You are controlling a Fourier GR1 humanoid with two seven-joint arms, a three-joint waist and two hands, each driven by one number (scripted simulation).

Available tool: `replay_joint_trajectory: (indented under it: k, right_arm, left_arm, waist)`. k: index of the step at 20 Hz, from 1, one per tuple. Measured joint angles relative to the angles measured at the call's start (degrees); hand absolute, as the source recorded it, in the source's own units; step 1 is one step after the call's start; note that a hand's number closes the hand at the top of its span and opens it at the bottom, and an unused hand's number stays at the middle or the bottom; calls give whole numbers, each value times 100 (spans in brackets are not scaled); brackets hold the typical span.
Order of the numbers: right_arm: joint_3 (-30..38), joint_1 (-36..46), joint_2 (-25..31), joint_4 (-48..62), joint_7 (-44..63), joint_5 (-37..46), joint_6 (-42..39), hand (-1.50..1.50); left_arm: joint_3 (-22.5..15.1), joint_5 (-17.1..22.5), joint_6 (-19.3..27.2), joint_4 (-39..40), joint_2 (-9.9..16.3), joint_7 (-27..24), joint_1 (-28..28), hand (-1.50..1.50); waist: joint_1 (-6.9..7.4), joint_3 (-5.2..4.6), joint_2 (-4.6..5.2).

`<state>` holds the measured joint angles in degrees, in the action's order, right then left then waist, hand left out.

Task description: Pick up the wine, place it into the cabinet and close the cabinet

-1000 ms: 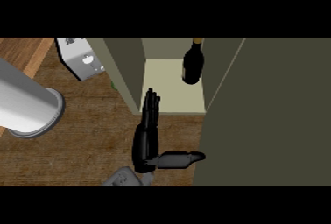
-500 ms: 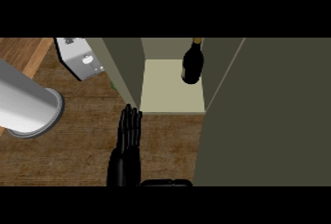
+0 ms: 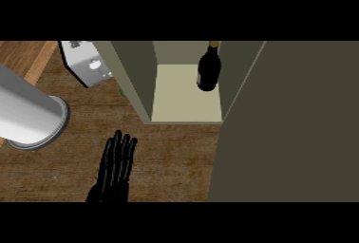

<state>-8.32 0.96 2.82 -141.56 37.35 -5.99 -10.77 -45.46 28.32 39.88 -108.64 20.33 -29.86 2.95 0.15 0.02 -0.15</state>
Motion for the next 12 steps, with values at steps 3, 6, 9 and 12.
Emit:
replay_joint_trajectory:
  k: [3, 6, 9, 12]
  right_arm:
    - [-139, -13, 26, 0, 46, -22, -110, 150]
    - [-271, -24, 34, -13, 139, -48, -176, 150]
    - [-412, -162, -42, -7, 289, -131, -195, 150]
    - [-795, -357, -179, -29, 499, -188, -99, 150]
  left_arm:
    - [111, 60, -293, -365, 367, 6, 269, -150]
    - [427, 221, -673, -424, 617, -77, 469, -150]
    - [631, 323, -830, -691, 872, -33, 676, -150]
    - [811, 400, -989, -778, 1011, -159, 921, -150]
  waist:
    - [3, -1, 0]
    - [-5, -3, 2]
    - [-1, -2, 1]
    - [-1, -3, -5]
